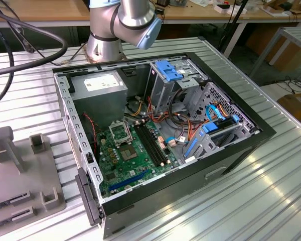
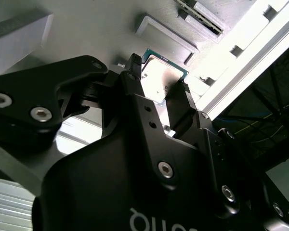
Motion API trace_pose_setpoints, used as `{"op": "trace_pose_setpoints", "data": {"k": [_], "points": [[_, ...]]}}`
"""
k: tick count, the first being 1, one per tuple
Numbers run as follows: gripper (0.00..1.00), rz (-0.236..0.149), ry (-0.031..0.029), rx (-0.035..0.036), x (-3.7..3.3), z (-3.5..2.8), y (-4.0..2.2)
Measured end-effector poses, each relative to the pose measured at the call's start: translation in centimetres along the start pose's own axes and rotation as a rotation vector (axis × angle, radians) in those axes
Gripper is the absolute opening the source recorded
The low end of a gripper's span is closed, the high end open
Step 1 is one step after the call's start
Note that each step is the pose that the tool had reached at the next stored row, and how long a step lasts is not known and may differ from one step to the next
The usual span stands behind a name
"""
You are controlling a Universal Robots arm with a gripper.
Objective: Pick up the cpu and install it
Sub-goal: 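Pick up the cpu and move it towards the insertion slot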
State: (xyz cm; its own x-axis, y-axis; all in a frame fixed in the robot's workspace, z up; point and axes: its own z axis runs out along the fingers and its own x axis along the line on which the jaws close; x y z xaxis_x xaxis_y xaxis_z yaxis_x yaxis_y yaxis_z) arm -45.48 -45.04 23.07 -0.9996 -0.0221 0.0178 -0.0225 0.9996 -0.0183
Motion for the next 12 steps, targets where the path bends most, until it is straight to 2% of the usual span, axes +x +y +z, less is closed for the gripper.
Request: {"op": "trace_pose_setpoints", "data": {"k": [8, 12], "points": [[0.47, 0.000, 0.0001, 0.0001, -0.01, 0.46, 0.01], [0.47, 0.000, 0.0001, 0.0000, -0.02, 1.03, 0.02]]}}
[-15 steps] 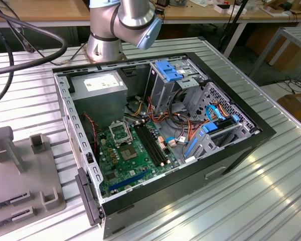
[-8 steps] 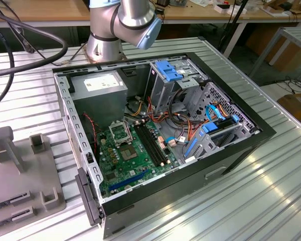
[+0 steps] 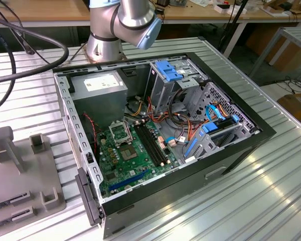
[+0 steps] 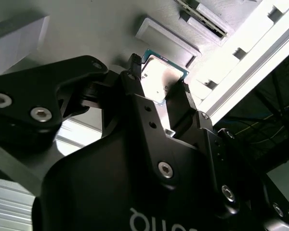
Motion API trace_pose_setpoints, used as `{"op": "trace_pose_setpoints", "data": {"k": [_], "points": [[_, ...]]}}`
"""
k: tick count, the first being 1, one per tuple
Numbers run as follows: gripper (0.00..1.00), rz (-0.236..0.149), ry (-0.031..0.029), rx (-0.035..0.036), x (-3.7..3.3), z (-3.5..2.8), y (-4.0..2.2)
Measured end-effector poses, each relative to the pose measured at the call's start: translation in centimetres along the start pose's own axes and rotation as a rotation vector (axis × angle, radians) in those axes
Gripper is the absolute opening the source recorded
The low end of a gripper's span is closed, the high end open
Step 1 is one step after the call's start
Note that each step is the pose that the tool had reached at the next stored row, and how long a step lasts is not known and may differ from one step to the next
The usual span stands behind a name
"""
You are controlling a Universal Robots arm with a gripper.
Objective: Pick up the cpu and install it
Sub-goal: 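Pick up the cpu and move it towards the insertion slot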
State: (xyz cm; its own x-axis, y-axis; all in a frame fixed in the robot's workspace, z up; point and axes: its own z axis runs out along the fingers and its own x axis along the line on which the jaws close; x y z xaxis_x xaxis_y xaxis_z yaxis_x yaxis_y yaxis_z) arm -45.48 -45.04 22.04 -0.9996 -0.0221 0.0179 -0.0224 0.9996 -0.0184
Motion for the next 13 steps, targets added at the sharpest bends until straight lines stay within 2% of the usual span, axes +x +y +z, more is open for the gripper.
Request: {"op": "trace_pose_setpoints", "data": {"k": [4, 8, 13], "points": [[0.47, 0.004, 0.0000, -0.0001, -0.02, 0.84, 0.02], [0.47, 0.022, 0.0004, -0.0004, -0.05, 1.35, 0.03], [0.47, 0.043, 0.0009, -0.0007, -0.05, 1.53, 0.03]]}}
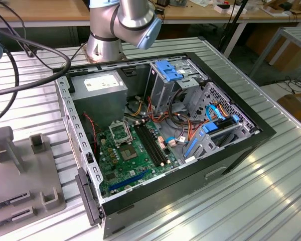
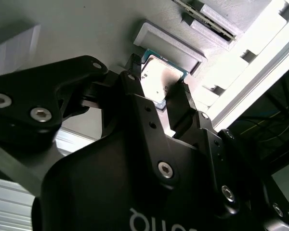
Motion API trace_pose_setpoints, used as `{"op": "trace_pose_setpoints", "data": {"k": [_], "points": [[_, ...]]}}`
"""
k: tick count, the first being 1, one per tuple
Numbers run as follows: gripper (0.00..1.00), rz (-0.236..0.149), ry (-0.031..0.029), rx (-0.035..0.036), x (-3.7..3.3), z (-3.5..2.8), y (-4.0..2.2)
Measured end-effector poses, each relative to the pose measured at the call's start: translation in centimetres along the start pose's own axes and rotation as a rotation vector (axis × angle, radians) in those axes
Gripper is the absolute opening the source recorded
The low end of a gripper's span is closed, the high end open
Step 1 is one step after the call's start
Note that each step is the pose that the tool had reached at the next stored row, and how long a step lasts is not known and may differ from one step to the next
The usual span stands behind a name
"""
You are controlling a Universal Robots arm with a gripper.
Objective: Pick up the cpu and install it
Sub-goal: 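Pick up the cpu and move it towards the insertion slot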
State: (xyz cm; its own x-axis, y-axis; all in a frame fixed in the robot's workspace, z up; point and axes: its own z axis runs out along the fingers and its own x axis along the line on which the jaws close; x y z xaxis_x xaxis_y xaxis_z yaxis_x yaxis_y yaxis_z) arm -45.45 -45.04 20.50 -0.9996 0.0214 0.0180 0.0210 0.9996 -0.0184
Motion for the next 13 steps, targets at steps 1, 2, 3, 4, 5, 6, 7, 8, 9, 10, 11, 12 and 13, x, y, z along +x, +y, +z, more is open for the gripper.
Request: {"op": "trace_pose_setpoints", "data": {"k": [1, 2, 3, 4, 5, 6, 7, 8, 9, 10, 11, 12, 13], "points": [[0.47, 0.003, -0.0002, -0.0002, -0.01, 0.04, 0.00], [0.47, 0.006, -0.0001, -0.0003, -0.02, 0.08, 0.01], [0.47, 0.008, 0.0000, -0.0002, -0.02, 0.11, 0.01], [0.47, 0.010, 0.0002, -0.0001, -0.02, 0.12, 0.00], [0.47, 0.010, 0.0003, -0.0001, -0.02, 0.13, 0.00], [0.47, 0.010, 0.0003, -0.0002, -0.02, 0.15, 0.00], [0.47, 0.011, 0.0001, -0.0003, -0.03, 0.17, 0.00], [0.47, 0.011, -0.0001, -0.0003, -0.03, 0.22, 0.01], [0.47, 0.011, -0.0002, -0.0004, -0.04, 0.32, 0.01], [0.47, 0.011, 0.0000, -0.0004, -0.03, 0.38, 0.01], [0.47, 0.011, 0.0001, -0.0003, -0.03, 0.45, 0.01], [0.47, 0.011, 0.0001, -0.0002, -0.03, 0.51, 0.01], [0.47, 0.011, 0.0002, -0.0002, -0.03, 0.58, 0.01]]}}
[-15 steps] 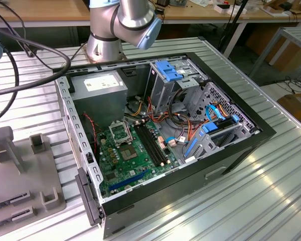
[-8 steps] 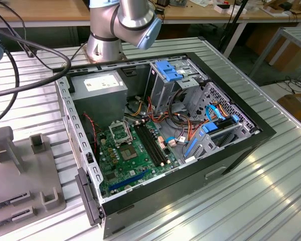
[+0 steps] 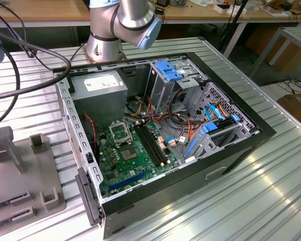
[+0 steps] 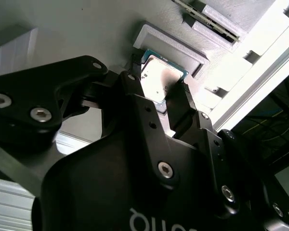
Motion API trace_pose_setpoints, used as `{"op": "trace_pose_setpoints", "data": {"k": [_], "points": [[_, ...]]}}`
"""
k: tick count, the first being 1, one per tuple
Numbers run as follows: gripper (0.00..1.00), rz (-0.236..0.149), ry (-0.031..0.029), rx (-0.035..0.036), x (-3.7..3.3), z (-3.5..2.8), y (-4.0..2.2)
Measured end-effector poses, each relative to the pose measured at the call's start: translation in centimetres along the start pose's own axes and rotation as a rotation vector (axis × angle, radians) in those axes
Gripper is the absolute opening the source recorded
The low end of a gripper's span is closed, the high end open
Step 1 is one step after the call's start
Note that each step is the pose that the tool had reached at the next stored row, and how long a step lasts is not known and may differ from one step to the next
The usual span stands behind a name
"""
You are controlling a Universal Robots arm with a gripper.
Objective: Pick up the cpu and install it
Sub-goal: 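Pick up the cpu and move it towards the insertion slot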
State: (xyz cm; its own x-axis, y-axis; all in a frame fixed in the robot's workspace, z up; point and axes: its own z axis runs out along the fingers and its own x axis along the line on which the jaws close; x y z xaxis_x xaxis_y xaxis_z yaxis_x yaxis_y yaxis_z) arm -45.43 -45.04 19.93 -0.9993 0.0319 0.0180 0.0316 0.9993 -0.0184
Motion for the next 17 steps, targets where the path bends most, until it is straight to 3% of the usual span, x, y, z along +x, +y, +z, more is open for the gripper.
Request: {"op": "trace_pose_setpoints", "data": {"k": [9, 10, 17], "points": [[0.49, 0.000, 0.0000, 0.0000, 0.00, 0.05, 0.00], [0.55, 0.000, -0.0001, 0.0000, 0.00, 0.05, 0.00], [0.55, -0.016, -0.0004, 0.0002, 0.01, 0.14, 0.00]]}}
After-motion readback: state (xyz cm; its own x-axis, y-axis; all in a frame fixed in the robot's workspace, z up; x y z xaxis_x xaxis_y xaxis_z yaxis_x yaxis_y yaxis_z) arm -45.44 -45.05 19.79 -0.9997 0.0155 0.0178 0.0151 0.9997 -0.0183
